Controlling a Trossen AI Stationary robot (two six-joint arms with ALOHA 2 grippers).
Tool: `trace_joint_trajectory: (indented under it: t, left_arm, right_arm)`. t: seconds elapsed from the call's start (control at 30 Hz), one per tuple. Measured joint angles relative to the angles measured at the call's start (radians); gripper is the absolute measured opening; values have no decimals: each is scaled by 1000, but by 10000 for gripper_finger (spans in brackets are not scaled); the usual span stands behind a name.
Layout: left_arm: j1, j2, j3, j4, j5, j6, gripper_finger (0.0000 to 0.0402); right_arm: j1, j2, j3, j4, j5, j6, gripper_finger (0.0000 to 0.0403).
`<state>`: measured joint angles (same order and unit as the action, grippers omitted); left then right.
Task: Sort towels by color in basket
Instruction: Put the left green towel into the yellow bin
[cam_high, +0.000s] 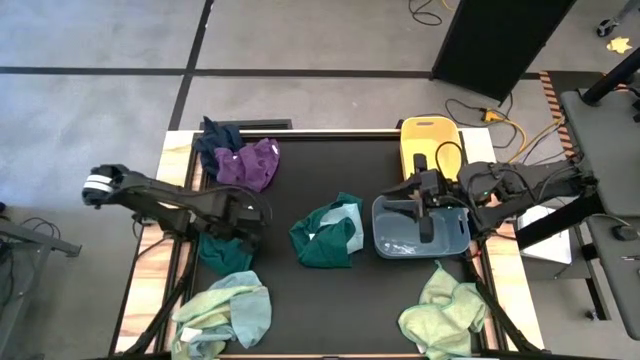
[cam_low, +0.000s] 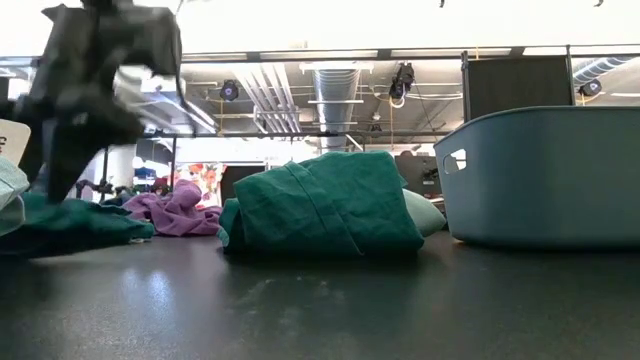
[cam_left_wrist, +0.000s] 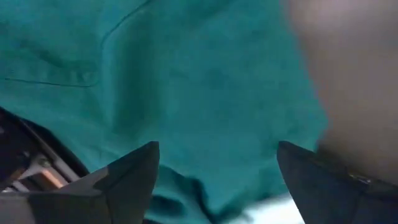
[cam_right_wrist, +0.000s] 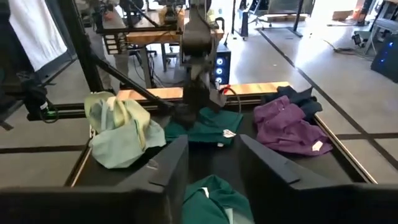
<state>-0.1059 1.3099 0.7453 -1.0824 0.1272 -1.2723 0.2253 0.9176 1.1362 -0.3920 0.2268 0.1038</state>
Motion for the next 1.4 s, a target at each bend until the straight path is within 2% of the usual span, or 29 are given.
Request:
trace_joint_trajectory:
  t: [0.17, 0.27, 0.37, 0.47, 0.53, 0.73, 0.87, 1.0, 1.1, 1.27, 1.4]
  left_arm:
    - [-3, 90, -77, 89, -5, 8, 284]
    - [-5, 122, -101, 183, 1, 38, 239]
    - [-5, 145, -112, 229, 6, 71, 158]
    - [-5, 148, -99, 243, -16, 108, 51]
    - [-5, 129, -75, 243, -76, 141, 17]
    - [34, 59, 98, 319, -267, 315, 5]
    - [149, 63, 208, 533, -364, 510, 3]
    - [303, 155, 285, 797, -363, 663, 2]
    - [409, 258, 361, 916, -339, 711, 1]
    - [489, 490, 506, 912, -215, 748, 1]
    - [488, 642, 618, 812, -191, 783, 1]
  right_arm:
    - [0, 0, 9, -1, 0, 3, 157]
    - [0, 4, 56, -24, 0, 32, 153]
    - [0, 8, 117, -43, 1, 34, 141]
    - [-1, 14, 186, -82, 10, 33, 128]
    - [0, 15, 224, -114, 31, 23, 119]
    - [-1, 12, 269, -93, 209, -26, 90]
    - [-2, 22, 264, -99, 309, 0, 72]
    - [-2, 51, 262, -109, 324, 25, 58]
    - [-2, 74, 261, -120, 324, 56, 51]
    - [-38, 105, 261, -251, 324, 179, 45]
    - [-108, 127, 260, -403, 294, 243, 63]
